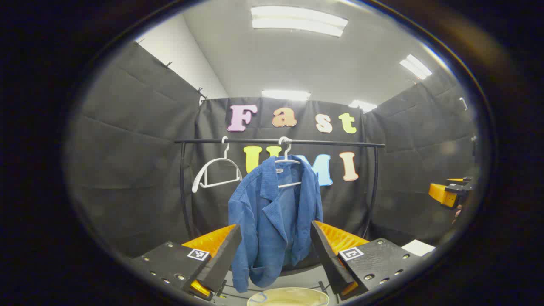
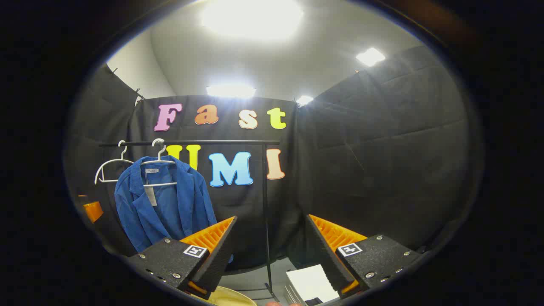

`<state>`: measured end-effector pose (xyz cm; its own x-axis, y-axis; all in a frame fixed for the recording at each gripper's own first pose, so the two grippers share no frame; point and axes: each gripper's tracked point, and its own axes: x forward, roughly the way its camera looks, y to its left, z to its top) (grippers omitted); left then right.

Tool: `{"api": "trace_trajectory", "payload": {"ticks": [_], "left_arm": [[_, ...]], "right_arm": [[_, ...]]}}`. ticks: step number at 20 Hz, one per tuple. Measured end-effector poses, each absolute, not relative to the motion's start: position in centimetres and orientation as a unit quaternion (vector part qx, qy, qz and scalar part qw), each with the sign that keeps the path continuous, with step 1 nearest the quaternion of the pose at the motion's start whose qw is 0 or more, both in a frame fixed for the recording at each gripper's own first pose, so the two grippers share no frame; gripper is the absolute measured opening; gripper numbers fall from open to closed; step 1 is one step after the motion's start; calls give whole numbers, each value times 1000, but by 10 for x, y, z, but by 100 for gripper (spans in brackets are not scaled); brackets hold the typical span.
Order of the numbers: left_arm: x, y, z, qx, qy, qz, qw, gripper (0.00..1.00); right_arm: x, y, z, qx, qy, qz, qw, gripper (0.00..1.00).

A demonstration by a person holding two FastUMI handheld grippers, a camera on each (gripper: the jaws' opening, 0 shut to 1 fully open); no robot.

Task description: Grasp the clothes on the hanger with both hands and then place them into the laundry hamper below.

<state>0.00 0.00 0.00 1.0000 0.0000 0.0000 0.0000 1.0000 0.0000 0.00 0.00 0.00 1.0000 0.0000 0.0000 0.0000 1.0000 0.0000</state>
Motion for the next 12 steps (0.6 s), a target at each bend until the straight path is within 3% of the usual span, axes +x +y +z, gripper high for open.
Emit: {"api": "trace_trajectory", "payload": {"ticks": [12], "left_arm": [[-10,19,-28,-19,33,23,999,98]], "right_arm": [[0,26,-9,22,28,31,999,96]]}}
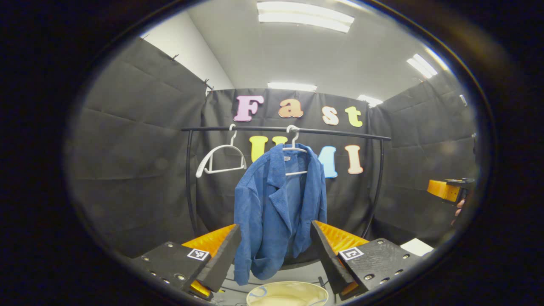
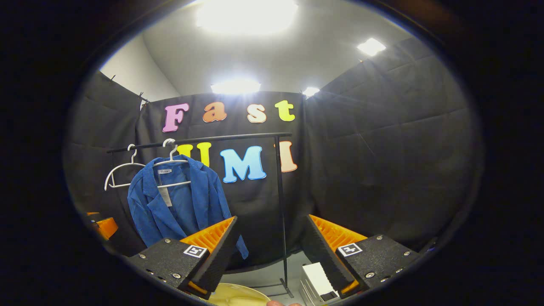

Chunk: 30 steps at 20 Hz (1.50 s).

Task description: Grasp the clothes on the hanger with both hands and then place them into the laundry hamper below.

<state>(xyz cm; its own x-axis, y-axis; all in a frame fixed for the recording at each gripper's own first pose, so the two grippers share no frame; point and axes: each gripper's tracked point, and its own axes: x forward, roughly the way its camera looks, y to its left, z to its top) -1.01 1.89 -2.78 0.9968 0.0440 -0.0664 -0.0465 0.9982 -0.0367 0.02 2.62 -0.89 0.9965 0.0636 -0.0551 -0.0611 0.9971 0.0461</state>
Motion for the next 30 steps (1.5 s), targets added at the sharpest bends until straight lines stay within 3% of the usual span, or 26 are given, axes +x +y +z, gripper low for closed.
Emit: {"api": "trace_trajectory", "payload": {"ticks": [7,14,19,28,29,30], "left_arm": [[-6,34,-26,-2,29,41,999,98],[-2,40,-34,-78,44,61,994,94],[9,46,-38,-57,57,78,994,98],[79,23,-46,-130,84,113,981,99],[88,22,-50,-134,95,118,979,94],[96,23,-52,-133,100,128,978,98]], "right_arm": [[10,46,-2,5,42,44,998,96],[30,90,30,-26,22,94,995,96],[50,113,28,-19,34,125,991,96],[138,175,11,37,68,209,975,96],[150,183,8,47,75,218,972,96],[160,192,5,54,80,229,969,96]]}}
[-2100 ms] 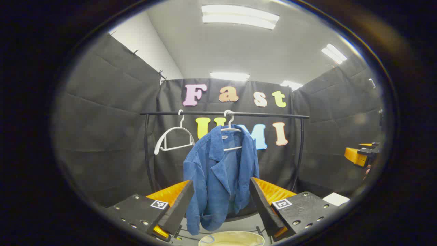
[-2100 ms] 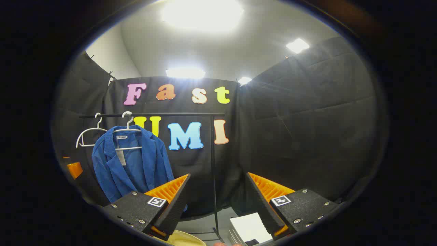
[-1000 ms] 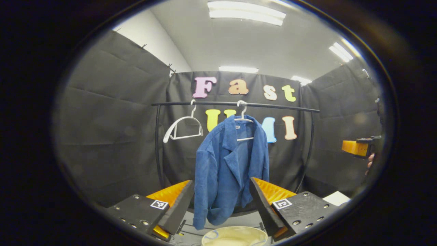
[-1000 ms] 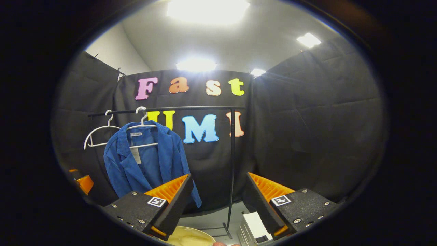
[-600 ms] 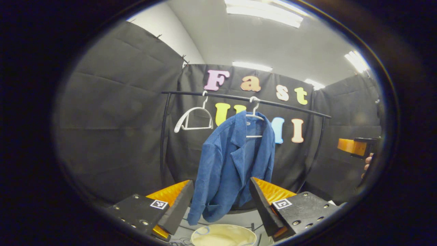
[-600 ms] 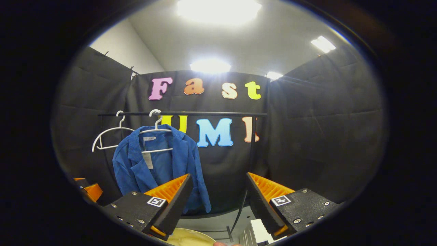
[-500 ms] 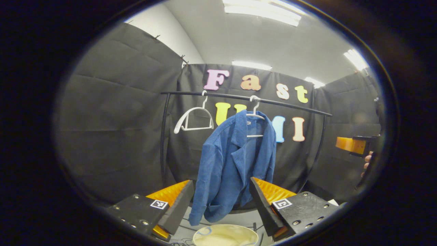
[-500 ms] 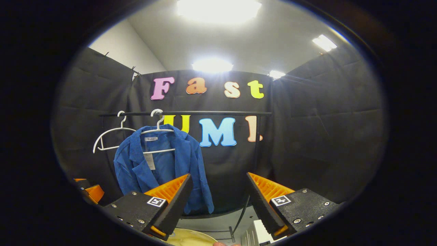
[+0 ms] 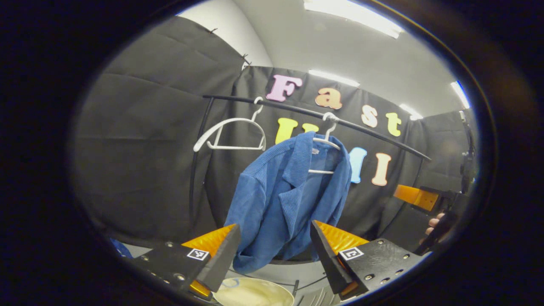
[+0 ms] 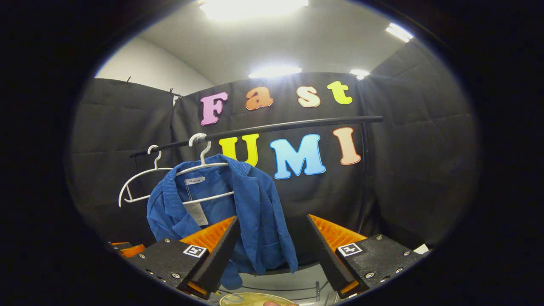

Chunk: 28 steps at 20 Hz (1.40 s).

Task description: Grasp the clothes on the hanger with both hands and then place them into the laundry hamper below.

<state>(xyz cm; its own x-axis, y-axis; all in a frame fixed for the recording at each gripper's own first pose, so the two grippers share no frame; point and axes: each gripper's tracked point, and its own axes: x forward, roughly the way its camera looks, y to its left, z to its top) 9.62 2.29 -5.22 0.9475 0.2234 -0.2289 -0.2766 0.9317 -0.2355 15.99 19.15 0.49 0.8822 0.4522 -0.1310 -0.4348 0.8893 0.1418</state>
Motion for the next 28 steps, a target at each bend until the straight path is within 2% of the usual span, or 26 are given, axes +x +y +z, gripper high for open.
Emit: {"api": "trace_trajectory", "payload": {"ticks": [2,4,9,16,17,18,19,20,22,23,28], "left_arm": [[110,23,-48,-128,100,142,976,94],[127,22,-44,-119,98,151,976,94],[173,21,-39,-100,93,184,973,98],[230,21,-33,-88,84,226,967,98],[235,22,-30,-84,81,231,966,98],[241,23,-29,-83,80,236,965,98],[246,23,-29,-84,80,238,964,94],[253,22,-30,-90,82,238,964,98],[263,26,-28,-96,75,246,962,94],[266,30,-27,-92,72,256,960,98],[286,44,-33,-72,79,275,956,98]], "right_arm": [[181,208,-2,63,91,250,962,96],[199,226,-12,70,104,274,954,94],[236,266,-37,76,137,327,932,95],[282,308,-63,72,154,370,913,95],[287,310,-65,63,152,371,914,95],[292,312,-66,54,147,373,915,91],[296,315,-66,49,140,377,914,95],[298,320,-66,47,135,380,914,95],[300,328,-73,56,146,386,909,95],[302,332,-79,62,157,388,906,95],[314,344,-87,58,171,388,904,95]]}}
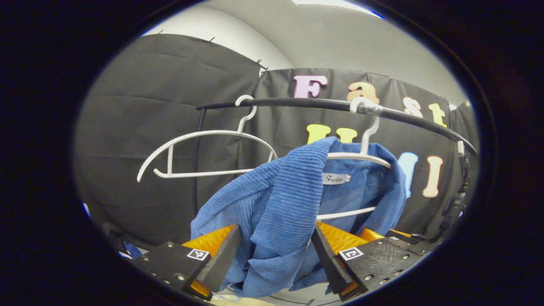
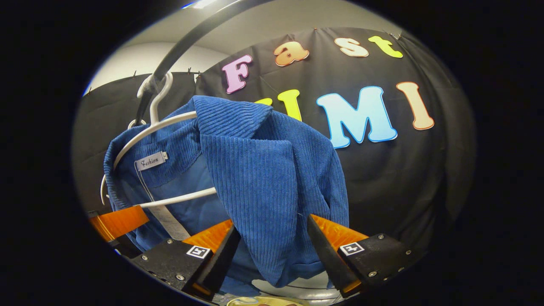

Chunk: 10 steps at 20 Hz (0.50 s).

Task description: Grasp the clothes on the hanger with both hands and then place them into the laundry hamper below.

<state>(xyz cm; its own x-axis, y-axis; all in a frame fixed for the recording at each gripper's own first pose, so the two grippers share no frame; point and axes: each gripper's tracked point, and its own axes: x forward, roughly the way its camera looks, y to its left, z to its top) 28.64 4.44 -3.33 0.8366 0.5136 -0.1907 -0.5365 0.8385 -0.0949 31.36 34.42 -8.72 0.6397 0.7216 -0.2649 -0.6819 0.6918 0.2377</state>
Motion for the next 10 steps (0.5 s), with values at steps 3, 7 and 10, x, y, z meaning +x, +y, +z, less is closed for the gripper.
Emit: {"api": "trace_trajectory", "payload": {"ticks": [3,7,10], "left_arm": [[287,44,-34,-76,81,270,956,84],[278,44,-39,-101,74,269,955,37],[288,35,-45,-118,71,229,964,19]], "right_arm": [[309,353,-85,64,170,402,898,86],[311,352,-83,79,169,406,895,47],[315,348,-75,115,158,405,893,11]]}}
